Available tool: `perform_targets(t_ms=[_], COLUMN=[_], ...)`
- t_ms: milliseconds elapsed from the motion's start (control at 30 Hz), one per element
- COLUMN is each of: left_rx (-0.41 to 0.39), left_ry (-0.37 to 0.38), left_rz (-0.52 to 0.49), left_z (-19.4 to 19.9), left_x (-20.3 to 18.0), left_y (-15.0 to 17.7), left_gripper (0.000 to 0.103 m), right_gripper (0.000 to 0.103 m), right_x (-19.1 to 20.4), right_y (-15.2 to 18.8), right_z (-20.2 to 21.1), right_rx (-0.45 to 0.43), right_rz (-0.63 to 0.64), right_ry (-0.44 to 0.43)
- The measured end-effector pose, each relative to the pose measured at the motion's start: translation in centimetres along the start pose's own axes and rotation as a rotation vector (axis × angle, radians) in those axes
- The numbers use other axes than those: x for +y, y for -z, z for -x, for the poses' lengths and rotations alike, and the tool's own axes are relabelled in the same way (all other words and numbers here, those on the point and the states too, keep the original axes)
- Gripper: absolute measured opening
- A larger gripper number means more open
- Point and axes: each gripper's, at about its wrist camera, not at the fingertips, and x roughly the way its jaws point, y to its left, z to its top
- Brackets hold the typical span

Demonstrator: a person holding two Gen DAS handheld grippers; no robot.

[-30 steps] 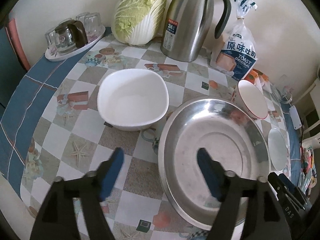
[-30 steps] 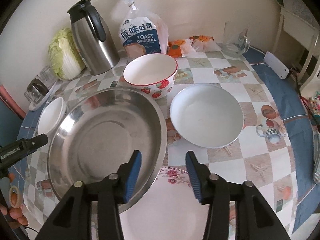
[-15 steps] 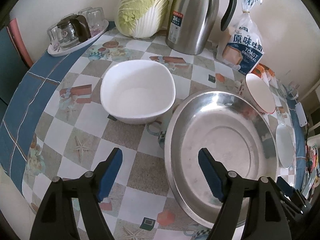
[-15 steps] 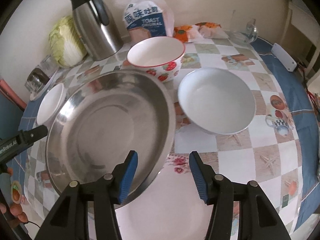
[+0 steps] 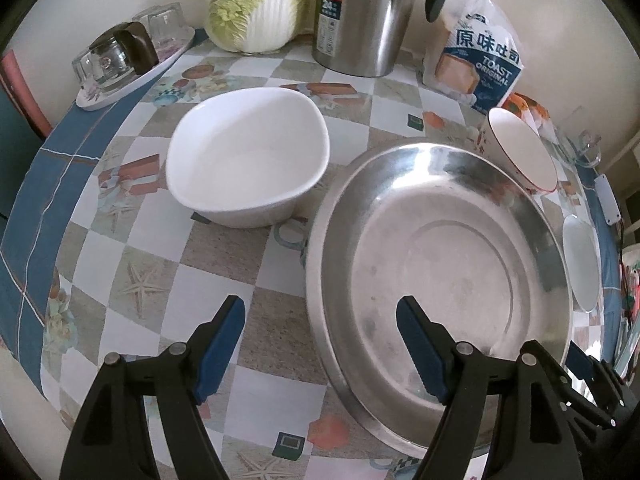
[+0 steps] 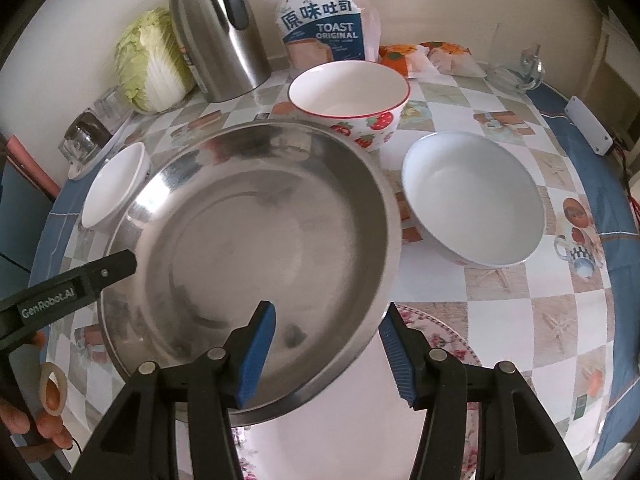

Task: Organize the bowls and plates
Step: 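Move both grippers toward the pink-rose-rimmed plate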

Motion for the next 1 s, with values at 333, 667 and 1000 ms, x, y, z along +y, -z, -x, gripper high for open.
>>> perform_targets(t_ms=[333, 667, 1000], left_rx=[0.009, -0.009, -0.027], left_ry=[-0.002, 0.0, -0.007], left_rz=[-0.026, -0.03, -0.035], left_z=[-0.3, 0.6, 1.4], left_x=[-0.6, -0.6, -1.0], left_y=[0.1, -0.1, -0.1], left_gripper=[0.079, 0.079, 0.082], right_gripper=[0.06, 0.06, 0.071], right_x=[0.3, -0.3, -1.4], right_y=[-0.2, -0.2, -0.4], right_z=[-0.3, 0.3, 1.0], right_rx=[0.0, -0.014, -0.037], right_rz=[-0.016, -0.031, -0.068], right_ry=[-0.01, -0.001, 0.016])
